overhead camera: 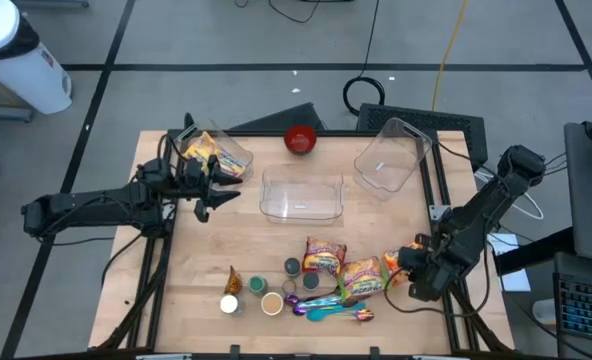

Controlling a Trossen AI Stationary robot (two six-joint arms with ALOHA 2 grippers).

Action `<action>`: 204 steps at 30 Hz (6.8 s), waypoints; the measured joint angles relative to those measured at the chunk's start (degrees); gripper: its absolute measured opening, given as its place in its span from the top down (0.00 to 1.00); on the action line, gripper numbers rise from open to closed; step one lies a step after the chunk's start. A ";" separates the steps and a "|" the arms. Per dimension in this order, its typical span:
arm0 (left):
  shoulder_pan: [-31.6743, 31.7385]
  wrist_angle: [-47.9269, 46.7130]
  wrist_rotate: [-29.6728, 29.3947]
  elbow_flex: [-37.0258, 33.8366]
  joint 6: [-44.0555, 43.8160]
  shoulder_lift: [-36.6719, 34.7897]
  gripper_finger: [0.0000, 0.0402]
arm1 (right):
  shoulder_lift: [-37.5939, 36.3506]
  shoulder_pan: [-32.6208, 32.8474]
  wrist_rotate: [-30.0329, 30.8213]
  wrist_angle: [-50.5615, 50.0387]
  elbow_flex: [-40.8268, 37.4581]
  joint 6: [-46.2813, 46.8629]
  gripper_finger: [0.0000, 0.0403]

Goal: Pick & Place Food Item
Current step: Put the orange noodle pack into the left transparent bin

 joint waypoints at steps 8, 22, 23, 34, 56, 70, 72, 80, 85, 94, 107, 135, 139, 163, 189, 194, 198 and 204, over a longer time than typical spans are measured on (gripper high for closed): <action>0.00 -0.08 -0.02 0.00 1.01 0.00 0.53 | 0.04 -0.55 -0.09 -0.56 -0.08 3.41 0.77; 0.00 -0.08 -0.04 0.00 1.05 0.00 0.53 | 0.13 -0.84 7.54 -0.56 -0.17 2.96 0.99; 0.00 -0.08 -0.04 0.00 1.05 0.00 0.53 | 0.13 -1.00 7.44 -0.56 -0.17 2.93 0.99; 0.00 1.02 -0.08 0.00 1.03 -0.02 0.53 | -1.56 -3.37 7.38 -2.74 2.03 0.89 1.00; -2.21 8.86 -0.10 0.00 0.89 8.09 0.53 | -14.43 -3.52 32.74 13.07 8.75 -28.12 1.00; -6.95 27.61 -4.34 1.14 -0.16 19.09 0.47 | -14.13 -8.00 34.24 60.67 0.36 -78.36 1.00; -8.45 26.81 -4.42 2.74 0.22 21.36 0.43 | -14.13 -9.70 29.74 66.03 -1.34 -80.78 1.00; -15.58 25.44 -4.06 12.82 13.00 32.76 0.34 | -14.15 -16.46 20.48 79.75 -6.52 -85.57 1.00; -19.07 24.80 -4.45 18.87 22.33 40.75 0.34 | -14.12 -19.49 17.63 84.47 -7.64 -85.10 1.00; -22.49 24.79 -5.87 29.24 32.78 51.90 0.34 | -14.15 -22.58 17.66 86.36 -7.66 -85.14 1.00; -25.59 24.74 -12.04 37.02 41.81 59.63 0.34 | -12.83 -22.69 17.66 86.99 -7.66 -85.34 1.00; -26.82 25.04 -12.13 37.05 41.59 59.60 0.34 | -11.19 -24.14 17.85 88.71 -7.66 -85.49 1.00; -26.77 24.78 -12.14 37.05 41.59 59.60 0.38 | -9.12 -25.32 17.84 91.28 -7.66 -85.36 1.00; -26.67 21.39 -12.17 37.07 45.09 59.52 0.98 | -9.12 -25.29 17.78 91.99 -7.65 -85.77 1.00; -26.85 1.28 -26.29 36.82 41.41 48.10 0.99 | -17.73 -16.50 47.50 79.58 -7.57 -83.49 0.41; -26.06 1.91 -33.09 32.29 43.45 44.90 0.99 | -18.34 -14.98 48.06 78.13 -7.57 -82.90 0.38; -23.26 3.28 -37.68 27.29 41.25 40.17 0.99 | -18.36 -14.99 48.09 75.72 -7.58 -81.28 0.40; -19.00 9.22 -43.45 16.67 39.63 32.04 0.99 | -18.35 -14.99 48.09 75.08 -7.58 -80.70 0.43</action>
